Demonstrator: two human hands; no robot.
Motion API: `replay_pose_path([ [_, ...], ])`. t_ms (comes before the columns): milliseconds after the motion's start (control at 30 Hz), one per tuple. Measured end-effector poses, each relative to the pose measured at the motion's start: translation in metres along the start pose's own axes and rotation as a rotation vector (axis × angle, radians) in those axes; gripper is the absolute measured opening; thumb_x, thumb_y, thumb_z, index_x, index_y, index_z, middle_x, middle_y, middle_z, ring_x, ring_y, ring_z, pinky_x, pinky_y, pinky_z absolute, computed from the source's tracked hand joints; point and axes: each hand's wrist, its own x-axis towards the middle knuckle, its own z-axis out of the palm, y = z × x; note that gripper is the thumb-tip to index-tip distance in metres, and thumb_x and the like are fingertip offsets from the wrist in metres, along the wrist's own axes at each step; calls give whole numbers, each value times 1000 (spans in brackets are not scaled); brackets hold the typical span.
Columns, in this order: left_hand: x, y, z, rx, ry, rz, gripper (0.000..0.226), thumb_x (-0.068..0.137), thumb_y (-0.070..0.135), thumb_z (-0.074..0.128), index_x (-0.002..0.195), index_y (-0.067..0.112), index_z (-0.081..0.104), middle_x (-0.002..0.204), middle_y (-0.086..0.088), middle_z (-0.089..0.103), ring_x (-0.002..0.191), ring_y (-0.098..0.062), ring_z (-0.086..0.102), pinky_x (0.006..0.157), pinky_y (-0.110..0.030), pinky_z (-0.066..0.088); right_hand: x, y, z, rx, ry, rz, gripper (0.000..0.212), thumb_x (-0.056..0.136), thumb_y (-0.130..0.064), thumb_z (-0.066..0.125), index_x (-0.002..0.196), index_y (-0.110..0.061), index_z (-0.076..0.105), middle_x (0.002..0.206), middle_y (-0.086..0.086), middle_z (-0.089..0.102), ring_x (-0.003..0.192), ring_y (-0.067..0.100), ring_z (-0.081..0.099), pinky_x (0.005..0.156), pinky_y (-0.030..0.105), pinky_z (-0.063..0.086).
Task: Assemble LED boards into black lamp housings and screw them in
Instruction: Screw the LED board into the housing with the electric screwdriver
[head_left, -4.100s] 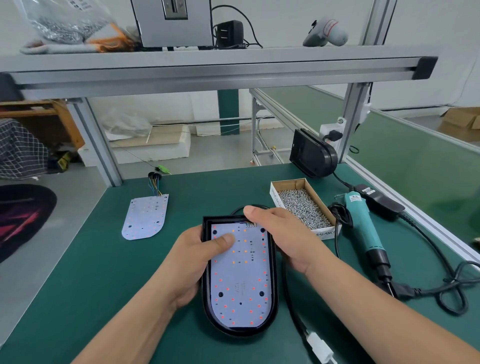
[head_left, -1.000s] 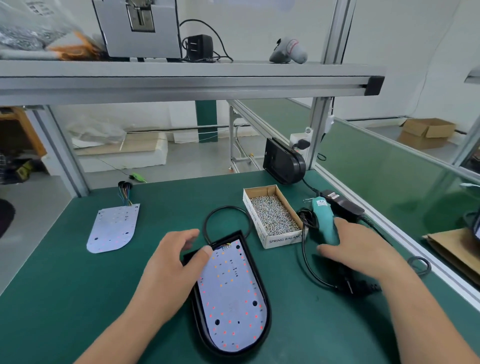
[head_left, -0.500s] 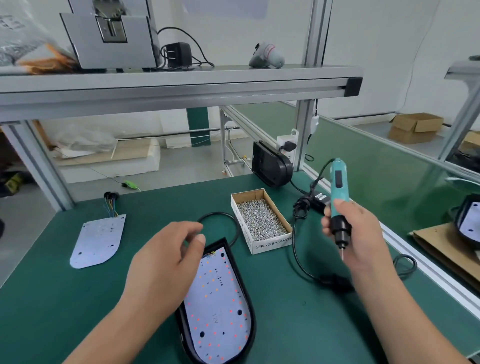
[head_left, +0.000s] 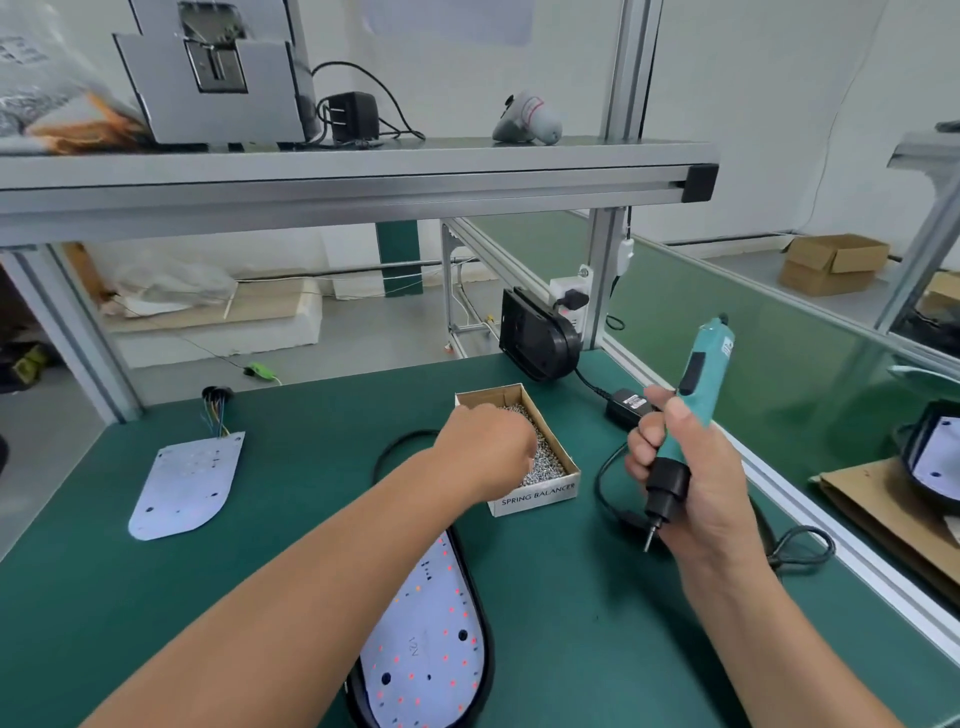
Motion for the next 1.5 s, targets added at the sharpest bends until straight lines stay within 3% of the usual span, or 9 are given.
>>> replay_pose_path([
  [267,18,2,8,-23,-119,35,17,99,26,65,107,30,79,114,9,76,113,-24,64,98,-45,49,5,1,-8,41,24,37,31,96,-25,66,122,-11,57,78,0,49,63,15,47,52,25,42],
  [467,18,1,10,40,-117,61,20,97,15,55,86,28,66,99,0,72,97,-28,63,85,-40,47,6,3,-7,5,-13,41,26,94,-23,68,116,-13,60,78,1,49,64,16,46,52,25,42],
  [567,16,-3,17,-11,-90,41,20,99,18,53,100,19,73,104,0,75,102,-27,65,87,-40,41,7,4,-8,5,-19,48,32,92,-24,69,119,-12,58,78,1,49,64,16,47,53,25,43],
  [733,18,-9,16,-125,-74,20,16,106,31,53,106,27,69,112,5,72,108,-23,62,105,-44,34,8,6,-10,4,-29,49,33,88,-25,73,116,-14,60,79,2,50,65,17,48,53,26,44],
  [867,19,-13,15,-158,-32,11,20,105,40,61,106,24,72,109,3,72,105,-23,61,105,-43,33,8,7,-11,2,-31,49,29,88,-24,73,115,-16,62,80,2,50,66,17,48,54,27,44],
  [1067,16,-16,11,-158,-33,-7,22,101,44,67,104,24,74,109,3,73,105,-24,63,94,-40,41,8,6,-11,-8,-26,49,31,87,-25,73,115,-16,62,80,2,51,65,17,48,54,26,45],
  [1300,11,-16,-10,-229,-7,-13,24,105,23,56,102,5,72,105,-15,73,98,-33,68,86,-43,55,7,5,-10,-31,-11,45,37,84,-25,73,117,-14,60,79,2,50,64,17,47,53,26,44],
  [1400,8,-18,-15,-311,49,-18,22,101,23,59,93,6,71,89,-4,69,84,-26,64,79,-40,53,7,5,-10,-41,-14,41,35,85,-24,73,116,-15,60,79,2,49,65,17,46,53,27,43],
  [1500,4,-16,-17,-345,79,-24,18,100,26,66,91,14,75,95,-3,75,91,-25,69,83,-40,57,7,6,-10,-48,-15,40,30,87,-21,71,116,-15,61,79,3,49,65,17,46,53,27,43],
])
